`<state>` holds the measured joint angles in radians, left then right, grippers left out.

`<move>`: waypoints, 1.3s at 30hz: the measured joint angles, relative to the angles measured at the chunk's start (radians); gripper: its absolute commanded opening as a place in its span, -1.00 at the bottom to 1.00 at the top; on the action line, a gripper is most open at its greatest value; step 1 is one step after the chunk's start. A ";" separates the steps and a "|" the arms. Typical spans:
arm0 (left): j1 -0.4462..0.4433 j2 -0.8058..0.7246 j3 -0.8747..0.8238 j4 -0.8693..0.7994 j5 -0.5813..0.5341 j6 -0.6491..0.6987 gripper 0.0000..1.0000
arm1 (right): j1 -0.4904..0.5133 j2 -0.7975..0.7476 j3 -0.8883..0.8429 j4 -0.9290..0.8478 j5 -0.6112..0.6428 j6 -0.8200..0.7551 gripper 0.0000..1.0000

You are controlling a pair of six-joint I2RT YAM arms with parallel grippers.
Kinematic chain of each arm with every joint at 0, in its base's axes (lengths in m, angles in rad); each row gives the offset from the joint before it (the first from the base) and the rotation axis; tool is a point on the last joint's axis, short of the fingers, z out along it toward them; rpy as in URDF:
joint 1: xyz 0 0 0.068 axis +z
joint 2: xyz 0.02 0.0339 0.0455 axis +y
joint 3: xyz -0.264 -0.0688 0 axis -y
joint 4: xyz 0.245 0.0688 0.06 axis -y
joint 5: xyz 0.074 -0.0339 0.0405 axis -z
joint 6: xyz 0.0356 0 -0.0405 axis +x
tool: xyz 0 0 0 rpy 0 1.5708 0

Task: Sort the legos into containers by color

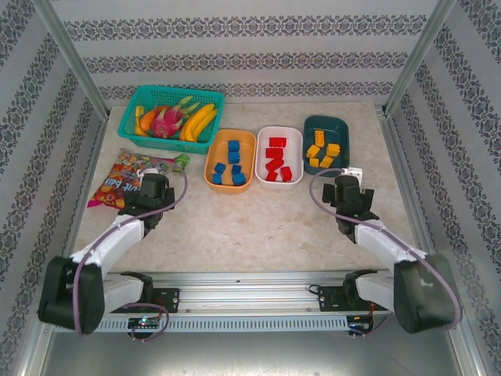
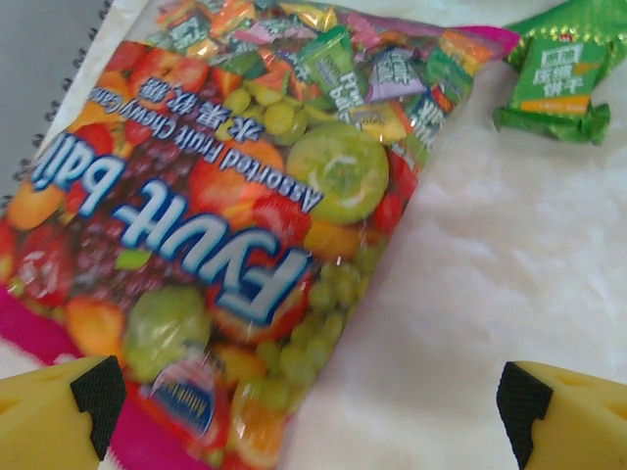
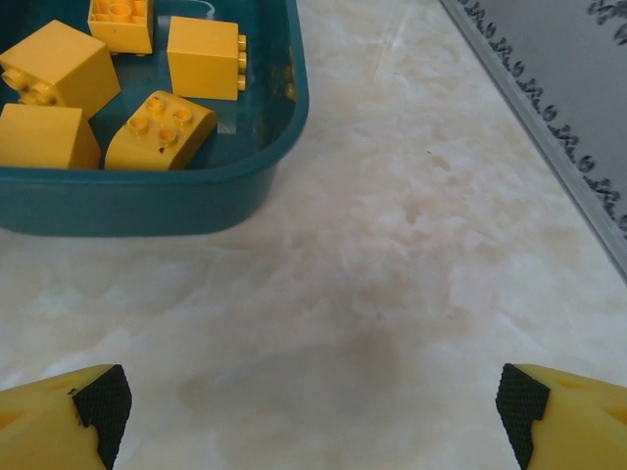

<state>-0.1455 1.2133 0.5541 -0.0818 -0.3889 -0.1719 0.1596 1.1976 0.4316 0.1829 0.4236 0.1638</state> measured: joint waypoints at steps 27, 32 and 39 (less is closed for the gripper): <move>0.145 0.340 -0.172 0.890 0.272 0.106 1.00 | -0.116 0.318 -0.090 0.735 -0.204 -0.102 0.95; 0.145 0.340 -0.172 0.897 0.267 0.110 1.00 | -0.116 0.318 -0.082 0.738 -0.204 -0.105 0.95; 0.145 0.340 -0.172 0.899 0.261 0.113 1.00 | -0.109 0.318 -0.082 0.739 -0.204 -0.112 0.95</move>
<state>-0.0010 1.5536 0.3820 0.8169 -0.1276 -0.0593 0.0505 1.5158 0.3492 0.9215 0.2199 0.0517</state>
